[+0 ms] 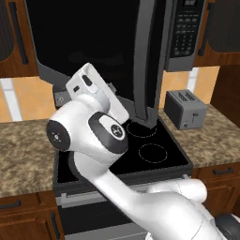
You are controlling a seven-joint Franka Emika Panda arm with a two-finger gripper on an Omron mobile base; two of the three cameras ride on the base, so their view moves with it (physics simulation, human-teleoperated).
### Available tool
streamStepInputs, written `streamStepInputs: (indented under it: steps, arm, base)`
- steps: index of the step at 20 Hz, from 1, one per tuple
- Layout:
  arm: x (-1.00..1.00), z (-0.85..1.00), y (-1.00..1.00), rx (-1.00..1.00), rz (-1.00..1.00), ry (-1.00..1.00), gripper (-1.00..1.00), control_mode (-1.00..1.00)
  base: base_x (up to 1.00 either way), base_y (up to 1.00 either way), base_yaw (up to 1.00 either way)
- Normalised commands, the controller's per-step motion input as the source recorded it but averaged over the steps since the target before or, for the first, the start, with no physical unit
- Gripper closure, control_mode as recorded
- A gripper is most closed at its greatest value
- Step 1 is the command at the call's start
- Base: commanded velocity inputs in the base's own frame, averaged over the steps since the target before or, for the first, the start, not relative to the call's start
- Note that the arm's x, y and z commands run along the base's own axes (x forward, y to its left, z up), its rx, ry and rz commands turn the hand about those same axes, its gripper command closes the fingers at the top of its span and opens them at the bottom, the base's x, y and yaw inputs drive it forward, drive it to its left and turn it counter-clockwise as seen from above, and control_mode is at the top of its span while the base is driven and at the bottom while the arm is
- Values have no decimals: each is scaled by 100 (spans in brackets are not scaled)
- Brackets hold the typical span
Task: Open the microwave, place the bowl with waffle inside the microwave, then close the microwave door and turn it on.
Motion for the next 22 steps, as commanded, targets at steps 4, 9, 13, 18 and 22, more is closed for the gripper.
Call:
streamStepInputs:
  steps: [4,9,13,18,22]
  arm:
    - [16,49,-100,31,3,25,100,-100]
    - [57,11,-100,30,8,10,100,-100]
    - [98,-4,-99,20,11,13,100,-100]
    - [100,-10,-66,11,6,13,100,-100]
    - [100,-10,-40,7,4,10,100,-100]
  base:
    - [0,0,0]
    - [0,0,0]
    - [0,0,0]
    - [0,0,0]
    - [0,0,0]
